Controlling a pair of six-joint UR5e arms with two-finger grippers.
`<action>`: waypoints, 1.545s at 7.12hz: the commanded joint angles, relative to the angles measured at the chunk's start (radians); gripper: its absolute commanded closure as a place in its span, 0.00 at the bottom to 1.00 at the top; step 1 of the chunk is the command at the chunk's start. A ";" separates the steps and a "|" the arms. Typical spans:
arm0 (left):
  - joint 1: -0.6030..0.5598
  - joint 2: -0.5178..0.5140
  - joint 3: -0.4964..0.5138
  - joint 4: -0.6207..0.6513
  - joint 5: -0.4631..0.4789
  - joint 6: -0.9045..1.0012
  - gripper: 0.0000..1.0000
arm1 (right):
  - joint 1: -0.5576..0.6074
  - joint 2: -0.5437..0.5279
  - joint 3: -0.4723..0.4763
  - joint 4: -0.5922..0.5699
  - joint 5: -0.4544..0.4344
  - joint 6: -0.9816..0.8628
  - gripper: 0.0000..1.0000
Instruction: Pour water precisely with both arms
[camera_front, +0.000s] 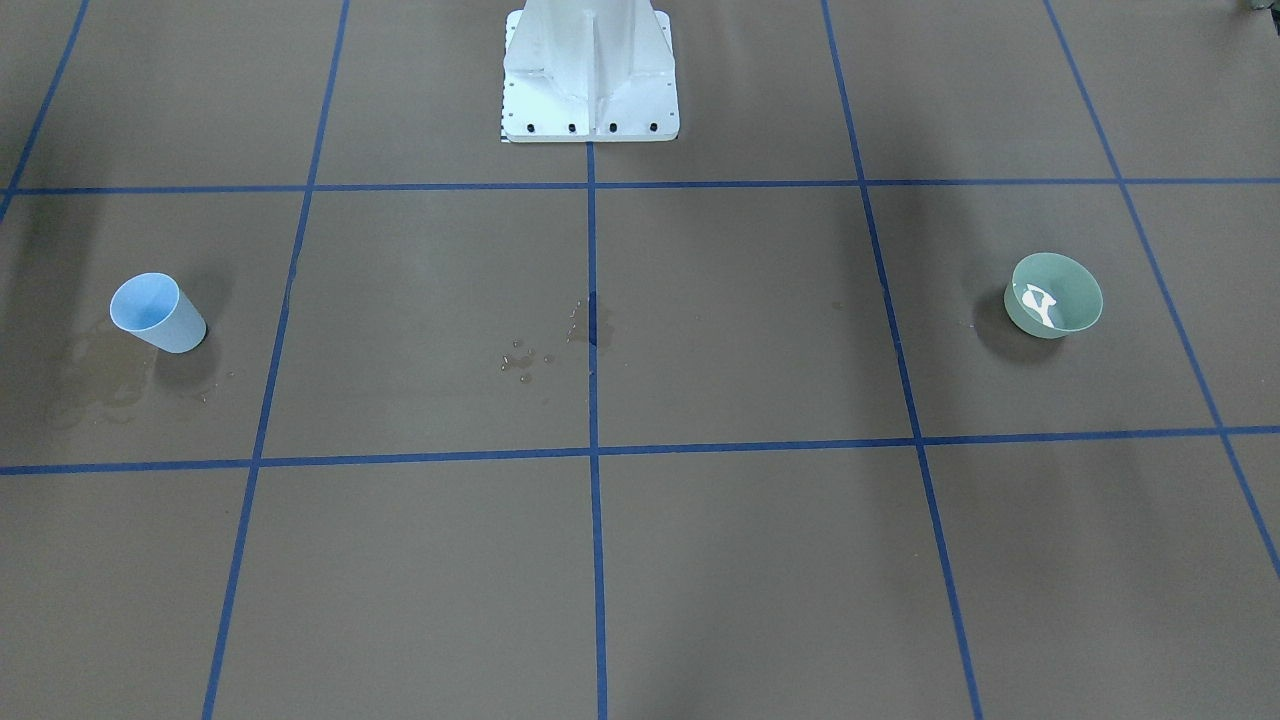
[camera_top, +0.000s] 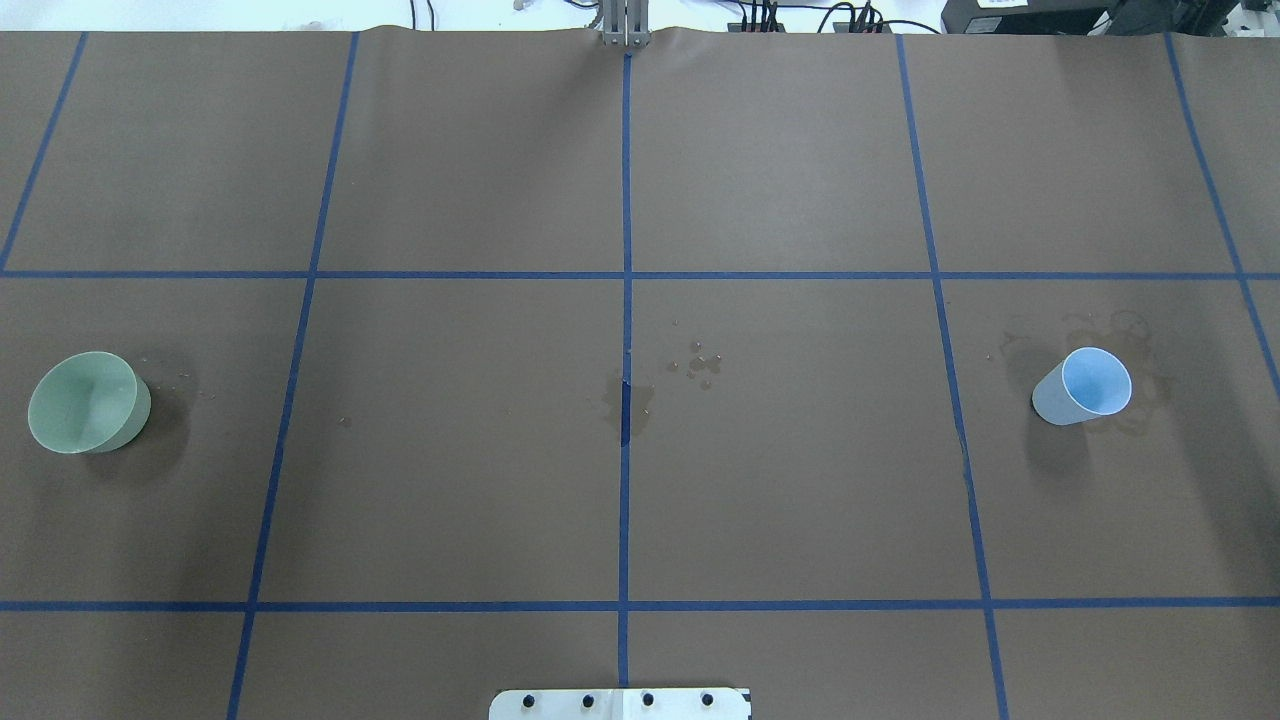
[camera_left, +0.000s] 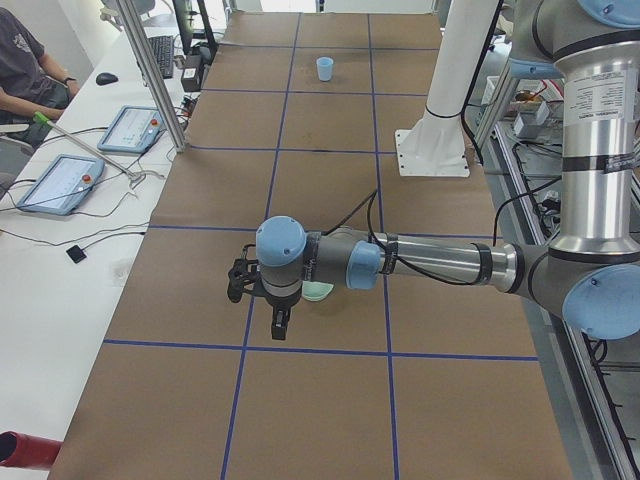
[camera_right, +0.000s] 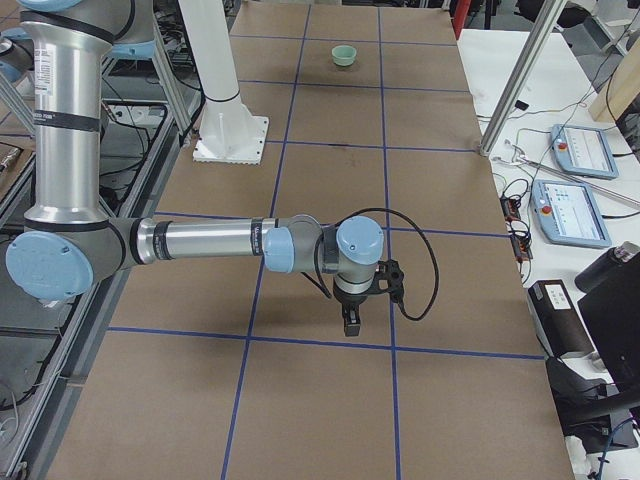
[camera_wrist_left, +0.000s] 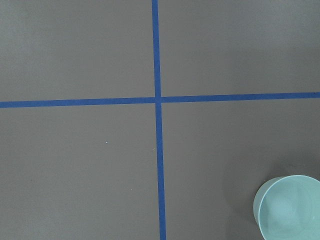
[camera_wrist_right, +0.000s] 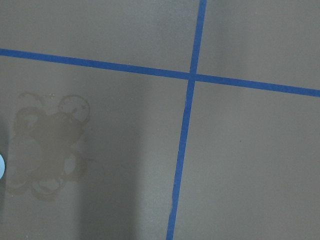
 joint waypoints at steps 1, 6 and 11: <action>0.001 0.003 -0.001 -0.002 0.001 -0.003 0.00 | -0.007 0.012 -0.037 0.038 -0.002 0.003 0.00; 0.001 0.012 -0.002 -0.003 0.002 -0.007 0.00 | -0.008 0.016 -0.038 0.038 -0.004 0.004 0.00; 0.001 0.012 -0.002 -0.003 0.004 -0.006 0.00 | -0.011 0.016 -0.032 0.039 0.001 0.055 0.00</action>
